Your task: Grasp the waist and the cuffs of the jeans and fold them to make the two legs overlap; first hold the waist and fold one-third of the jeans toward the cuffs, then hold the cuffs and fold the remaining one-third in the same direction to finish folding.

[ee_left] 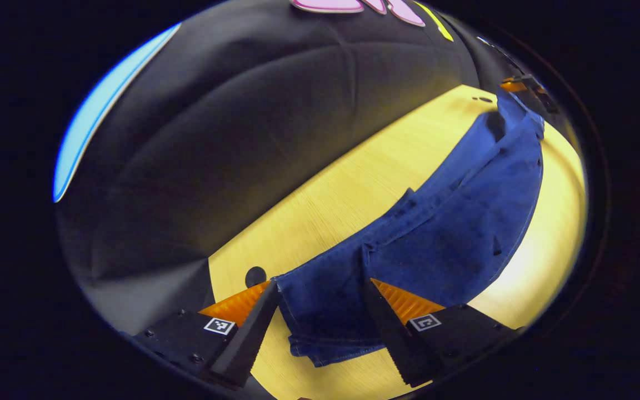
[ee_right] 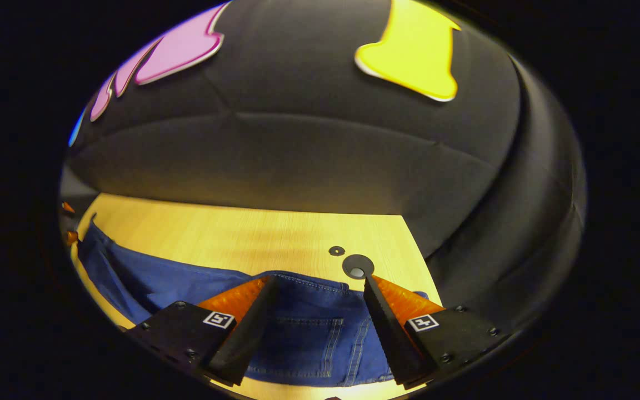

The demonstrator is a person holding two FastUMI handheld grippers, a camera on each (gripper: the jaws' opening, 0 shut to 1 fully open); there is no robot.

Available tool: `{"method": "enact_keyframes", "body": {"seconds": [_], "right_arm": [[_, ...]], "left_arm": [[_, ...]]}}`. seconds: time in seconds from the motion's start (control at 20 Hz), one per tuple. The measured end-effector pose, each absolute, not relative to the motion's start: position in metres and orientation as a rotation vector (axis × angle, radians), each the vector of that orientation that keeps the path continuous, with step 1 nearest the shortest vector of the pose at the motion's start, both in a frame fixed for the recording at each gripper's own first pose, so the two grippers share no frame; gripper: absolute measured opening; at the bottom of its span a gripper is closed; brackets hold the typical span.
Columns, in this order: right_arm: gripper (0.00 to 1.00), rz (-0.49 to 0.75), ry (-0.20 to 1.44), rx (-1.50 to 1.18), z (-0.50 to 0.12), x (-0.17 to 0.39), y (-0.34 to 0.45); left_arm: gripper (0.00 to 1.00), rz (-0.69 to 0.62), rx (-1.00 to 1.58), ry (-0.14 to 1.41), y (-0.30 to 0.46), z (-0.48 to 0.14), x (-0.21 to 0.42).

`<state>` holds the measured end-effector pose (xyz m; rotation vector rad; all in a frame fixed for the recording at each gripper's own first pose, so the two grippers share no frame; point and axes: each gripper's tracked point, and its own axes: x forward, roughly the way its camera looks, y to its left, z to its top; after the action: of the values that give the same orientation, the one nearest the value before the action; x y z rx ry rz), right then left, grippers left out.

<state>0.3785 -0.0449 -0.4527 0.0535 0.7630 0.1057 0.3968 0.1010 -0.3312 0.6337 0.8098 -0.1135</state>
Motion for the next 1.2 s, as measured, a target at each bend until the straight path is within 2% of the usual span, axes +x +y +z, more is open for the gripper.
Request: {"method": "enact_keyframes", "body": {"seconds": [0.1, 0.2, 0.35, 0.55, 0.7, 1.0, 1.05, 1.15, 1.2], "right_arm": [[0.98, 0.078, 0.737, 0.242, -0.436, 0.381, -0.058], [0.97, 0.028, 0.799, 0.409, -0.432, 0.374, -0.075], [0.98, -0.074, 0.844, 0.515, -0.427, 0.359, -0.106], [0.98, -0.247, 0.996, 0.615, -0.476, 0.285, -0.133], [0.98, -0.312, 1.1, 0.663, -0.519, 0.235, -0.139], [0.98, -0.491, 1.062, 0.88, -0.559, 0.234, -0.153], [0.9, -0.513, 1.015, 0.917, -0.561, 0.247, -0.158], [0.88, -0.561, 0.987, 0.946, -0.57, 0.25, -0.162], [0.62, -0.57, 0.953, 0.978, -0.573, 0.254, -0.166]], "left_arm": [[0.98, -0.102, 0.567, 0.76, 0.096, -0.309, 0.38], [0.98, -0.105, 0.505, 0.744, 0.088, -0.296, 0.362], [0.98, -0.093, 0.416, 0.697, 0.077, -0.282, 0.342], [0.98, -0.131, 0.281, 0.601, 0.025, -0.25, 0.307], [0.98, -0.163, 0.31, 0.561, 0.004, -0.242, 0.281], [0.99, -0.173, 0.307, 0.633, -0.011, -0.262, 0.244], [0.98, -0.167, 0.305, 0.636, -0.01, -0.261, 0.243], [0.99, -0.157, 0.305, 0.642, -0.008, -0.26, 0.24], [0.98, -0.151, 0.307, 0.646, -0.006, -0.26, 0.238]]}}
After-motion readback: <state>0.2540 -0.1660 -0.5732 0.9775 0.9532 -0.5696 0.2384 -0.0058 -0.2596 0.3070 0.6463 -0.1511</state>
